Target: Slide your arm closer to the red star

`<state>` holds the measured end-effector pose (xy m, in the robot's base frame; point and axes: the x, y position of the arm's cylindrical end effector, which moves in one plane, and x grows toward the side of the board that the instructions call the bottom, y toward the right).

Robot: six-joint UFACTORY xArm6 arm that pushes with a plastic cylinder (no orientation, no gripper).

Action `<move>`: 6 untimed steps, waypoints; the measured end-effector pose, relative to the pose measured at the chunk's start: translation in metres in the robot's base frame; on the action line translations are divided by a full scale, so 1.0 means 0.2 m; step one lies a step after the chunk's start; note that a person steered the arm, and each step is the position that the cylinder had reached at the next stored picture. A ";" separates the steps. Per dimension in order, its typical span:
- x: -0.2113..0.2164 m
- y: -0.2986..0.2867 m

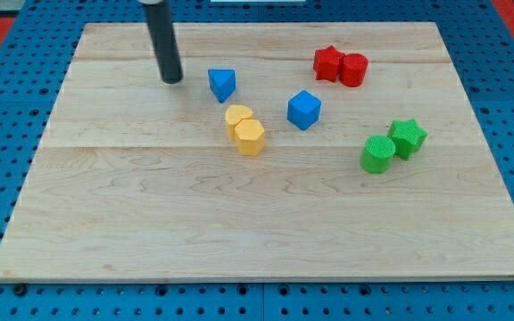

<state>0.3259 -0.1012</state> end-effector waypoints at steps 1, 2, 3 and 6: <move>0.03 0.28; -0.01 0.31; -0.30 0.16; -0.39 1.20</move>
